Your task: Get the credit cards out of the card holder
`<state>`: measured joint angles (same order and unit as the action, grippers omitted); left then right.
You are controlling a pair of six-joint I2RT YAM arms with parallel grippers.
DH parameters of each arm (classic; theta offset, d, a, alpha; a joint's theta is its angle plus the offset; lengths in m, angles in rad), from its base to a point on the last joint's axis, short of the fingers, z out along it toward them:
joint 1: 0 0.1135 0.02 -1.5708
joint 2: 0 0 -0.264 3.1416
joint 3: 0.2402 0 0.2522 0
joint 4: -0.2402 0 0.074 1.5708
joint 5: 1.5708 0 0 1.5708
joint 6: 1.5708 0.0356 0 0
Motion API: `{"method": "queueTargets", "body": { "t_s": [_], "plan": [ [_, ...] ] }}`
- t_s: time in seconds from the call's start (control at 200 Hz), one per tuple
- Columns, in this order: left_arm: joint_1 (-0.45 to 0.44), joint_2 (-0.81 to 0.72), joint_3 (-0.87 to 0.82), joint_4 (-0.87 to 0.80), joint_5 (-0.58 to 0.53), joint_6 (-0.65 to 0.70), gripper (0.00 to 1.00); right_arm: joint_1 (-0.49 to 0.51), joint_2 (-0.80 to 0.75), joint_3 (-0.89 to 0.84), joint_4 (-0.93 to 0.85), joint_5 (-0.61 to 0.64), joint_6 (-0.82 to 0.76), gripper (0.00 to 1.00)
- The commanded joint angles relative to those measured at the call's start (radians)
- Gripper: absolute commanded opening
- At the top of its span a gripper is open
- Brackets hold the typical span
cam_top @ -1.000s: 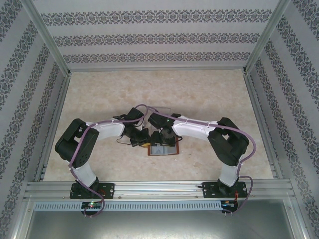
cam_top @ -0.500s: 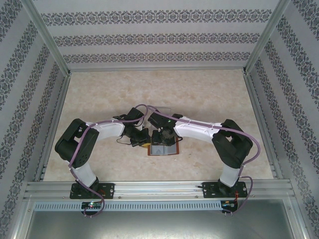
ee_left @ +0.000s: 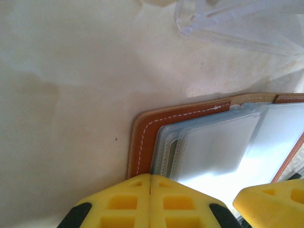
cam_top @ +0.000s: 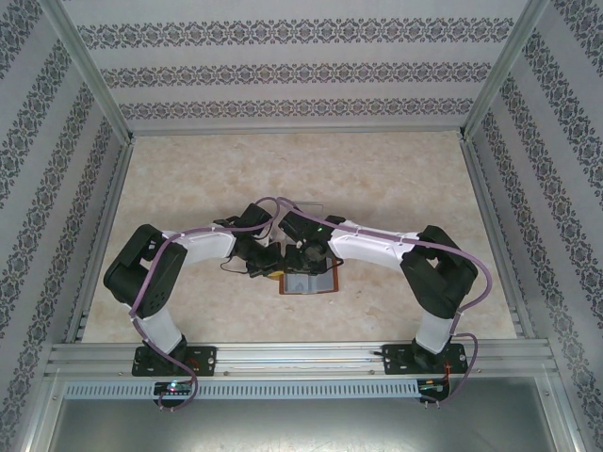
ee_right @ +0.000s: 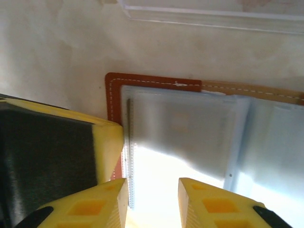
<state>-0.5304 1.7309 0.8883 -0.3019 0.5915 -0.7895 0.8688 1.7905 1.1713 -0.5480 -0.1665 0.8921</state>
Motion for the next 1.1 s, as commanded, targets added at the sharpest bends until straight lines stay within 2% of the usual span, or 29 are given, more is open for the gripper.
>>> {"method": "queueTargets", "body": {
  "t_s": [0.0,0.4,0.545,0.655,0.794,0.974,1.094],
  "plan": [
    [-0.016,-0.005,-0.012,-0.026,-0.008,0.006,0.06,0.012,0.029,-0.007,0.020,-0.019,0.010,0.33],
    [-0.016,-0.008,-0.009,-0.036,-0.007,0.012,0.06,0.011,0.067,-0.020,-0.048,0.050,-0.004,0.44],
    [-0.017,-0.008,-0.006,-0.039,-0.008,0.013,0.06,0.012,0.067,-0.024,-0.043,0.044,-0.007,0.44],
    [-0.016,-0.011,-0.007,-0.040,-0.010,0.013,0.06,0.011,0.069,-0.026,-0.042,0.044,-0.006,0.39],
    [-0.016,-0.014,-0.008,-0.044,-0.014,0.013,0.06,0.012,0.073,-0.028,-0.049,0.045,-0.005,0.40],
    [-0.016,-0.017,-0.010,-0.046,-0.015,0.013,0.05,0.013,0.070,-0.027,-0.062,0.055,-0.004,0.50],
    [-0.016,-0.019,-0.008,-0.046,-0.018,0.012,0.05,0.013,0.069,-0.021,-0.077,0.067,-0.008,0.54]
  ]
}}
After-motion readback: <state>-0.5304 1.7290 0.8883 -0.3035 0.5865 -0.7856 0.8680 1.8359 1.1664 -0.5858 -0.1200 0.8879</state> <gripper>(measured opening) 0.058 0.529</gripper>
